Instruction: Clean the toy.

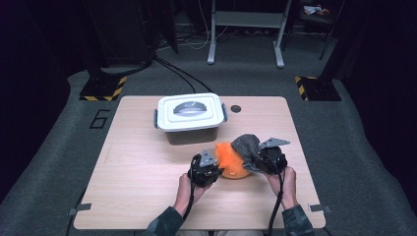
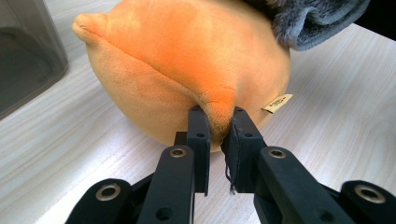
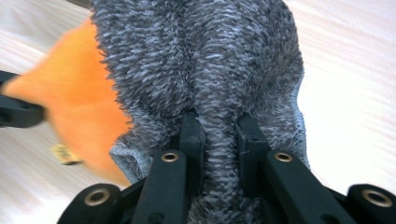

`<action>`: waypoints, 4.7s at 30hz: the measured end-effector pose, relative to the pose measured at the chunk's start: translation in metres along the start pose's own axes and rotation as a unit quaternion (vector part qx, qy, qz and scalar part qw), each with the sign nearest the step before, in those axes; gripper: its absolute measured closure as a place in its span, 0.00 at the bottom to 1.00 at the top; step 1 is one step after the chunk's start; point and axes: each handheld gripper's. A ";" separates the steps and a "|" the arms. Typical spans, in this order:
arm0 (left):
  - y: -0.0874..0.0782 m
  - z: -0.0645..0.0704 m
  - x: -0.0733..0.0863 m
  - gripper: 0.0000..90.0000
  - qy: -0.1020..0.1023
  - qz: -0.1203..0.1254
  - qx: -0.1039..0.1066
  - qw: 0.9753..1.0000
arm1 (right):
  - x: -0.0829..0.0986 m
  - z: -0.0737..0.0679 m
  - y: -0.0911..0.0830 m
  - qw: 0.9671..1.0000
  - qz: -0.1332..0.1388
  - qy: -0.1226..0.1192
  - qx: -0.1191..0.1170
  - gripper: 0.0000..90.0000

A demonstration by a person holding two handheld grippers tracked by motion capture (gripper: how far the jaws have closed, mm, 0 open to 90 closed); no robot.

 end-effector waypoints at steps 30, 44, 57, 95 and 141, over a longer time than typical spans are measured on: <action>-0.001 -0.005 0.001 0.90 0.001 0.000 0.005 1.000 | -0.011 0.002 -0.025 0.999 0.029 0.004 -0.025 0.85; -0.003 -0.005 0.003 0.63 0.019 0.005 -0.019 1.000 | -0.010 -0.006 0.001 1.000 0.007 -0.001 -0.022 0.85; 0.012 0.005 0.004 0.69 0.061 -0.005 -0.043 0.997 | -0.009 -0.006 0.002 1.000 0.012 0.001 -0.020 0.85; -0.002 -0.005 -0.004 0.89 -0.019 0.015 0.010 1.000 | -0.013 -0.028 -0.011 0.999 0.026 -0.031 -0.024 0.84; -0.001 -0.010 -0.005 0.89 -0.023 0.007 0.013 1.000 | -0.020 -0.022 -0.028 0.997 0.048 -0.012 -0.064 0.85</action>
Point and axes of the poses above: each handheld gripper's, and its own axes: y roughly forward along the jaws, x roughly out of its underside, z roughly to its right, and after that the axes turned 4 degrees about x, right-handed
